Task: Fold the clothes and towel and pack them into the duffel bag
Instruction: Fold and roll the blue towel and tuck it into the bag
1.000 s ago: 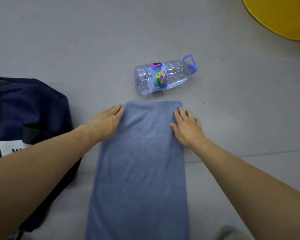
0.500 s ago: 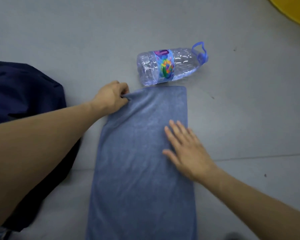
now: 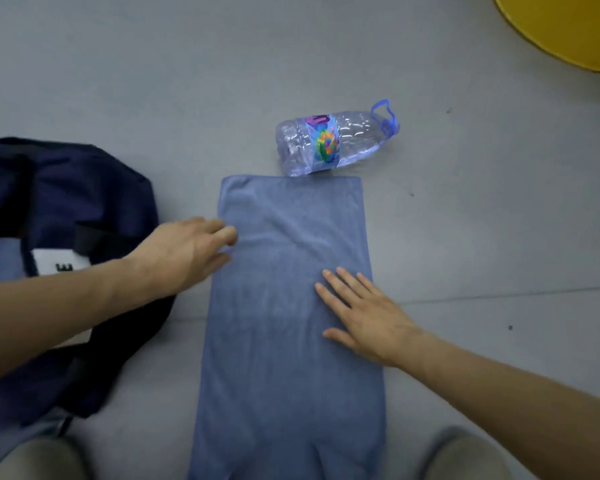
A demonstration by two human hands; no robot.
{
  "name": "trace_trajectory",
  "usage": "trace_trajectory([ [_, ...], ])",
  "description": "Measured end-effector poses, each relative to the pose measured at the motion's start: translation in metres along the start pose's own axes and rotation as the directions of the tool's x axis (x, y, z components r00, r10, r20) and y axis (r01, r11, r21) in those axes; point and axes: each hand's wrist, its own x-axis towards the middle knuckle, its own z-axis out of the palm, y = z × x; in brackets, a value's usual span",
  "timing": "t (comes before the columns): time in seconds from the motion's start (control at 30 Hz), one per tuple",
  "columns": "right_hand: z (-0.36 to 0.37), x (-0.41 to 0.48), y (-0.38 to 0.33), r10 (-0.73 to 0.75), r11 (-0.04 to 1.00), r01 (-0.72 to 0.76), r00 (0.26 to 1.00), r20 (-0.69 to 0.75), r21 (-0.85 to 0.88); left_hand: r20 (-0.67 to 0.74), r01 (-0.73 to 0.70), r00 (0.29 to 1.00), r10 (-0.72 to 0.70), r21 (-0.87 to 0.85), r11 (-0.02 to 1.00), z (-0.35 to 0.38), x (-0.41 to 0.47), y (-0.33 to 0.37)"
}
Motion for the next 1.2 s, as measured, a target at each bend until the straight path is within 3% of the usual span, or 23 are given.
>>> trace_trajectory([
  [0.07,-0.022,-0.024,-0.006,-0.135,0.990,0.136,0.991,0.013,-0.040,0.082,-0.113,0.990,0.114,-0.016,0.993,-0.007,-0.055,0.030],
  [0.13,-0.040,-0.063,-0.023,-0.238,0.971,0.240,0.968,0.075,-0.011,0.168,-0.133,0.975,0.143,-0.072,0.989,-0.008,-0.118,0.061],
  [0.2,-0.050,-0.111,-0.047,-0.261,0.965,0.253,0.953,0.151,0.069,0.212,-0.118,0.966,0.149,-0.150,0.982,-0.004,-0.173,0.092],
  [0.37,-0.048,-0.177,-0.128,-0.167,0.975,0.075,0.871,0.461,0.210,0.411,-0.101,0.877,0.248,-0.347,0.933,0.017,-0.253,0.156],
  [0.43,-0.030,-0.174,-0.148,-0.040,0.973,-0.078,0.868,0.495,0.216,0.411,0.010,0.900,0.146,-0.355,0.935,0.025,-0.254,0.160],
  [0.5,-0.012,-0.166,-0.155,0.049,0.963,-0.168,0.880,0.472,0.212,0.378,0.075,0.924,0.059,-0.329,0.941,0.035,-0.242,0.155],
  [0.6,0.009,-0.157,-0.149,-0.003,0.990,-0.035,0.963,0.270,0.138,0.379,0.129,0.925,0.027,-0.380,0.916,0.047,-0.224,0.153],
  [0.7,0.020,-0.158,-0.138,-0.065,0.988,0.046,0.990,0.124,0.148,0.351,0.143,0.937,0.002,-0.387,0.911,0.053,-0.208,0.150],
  [0.83,0.024,-0.160,-0.130,-0.105,0.985,0.091,0.990,0.095,0.144,0.426,0.137,0.903,0.050,-0.396,0.908,0.053,-0.212,0.143],
  [0.93,0.026,-0.158,-0.126,-0.048,0.957,0.038,0.998,0.028,0.288,0.458,0.122,0.888,0.041,-0.320,0.940,0.057,-0.220,0.141],
  [1.0,0.013,-0.151,-0.120,0.131,0.861,-0.149,0.989,0.070,0.487,0.486,0.231,0.872,-0.047,-0.325,0.917,0.055,-0.216,0.135],
  [1.07,0.002,-0.143,-0.109,0.347,0.668,-0.365,0.924,0.162,0.648,0.427,0.312,0.895,-0.129,-0.391,0.866,0.050,-0.208,0.126],
  [1.1,-0.003,-0.136,-0.101,0.437,0.504,-0.437,0.873,0.217,0.744,0.387,0.346,0.905,-0.177,-0.429,0.835,0.043,-0.201,0.119],
  [1.17,-0.015,-0.119,-0.085,0.533,0.137,-0.434,0.790,0.303,0.891,0.369,0.454,0.881,-0.295,-0.491,0.743,0.025,-0.180,0.102],
  [1.2,-0.023,-0.109,-0.076,0.566,0.042,-0.390,0.768,0.300,0.920,0.379,0.502,0.861,-0.340,-0.516,0.694,0.015,-0.167,0.093],
])
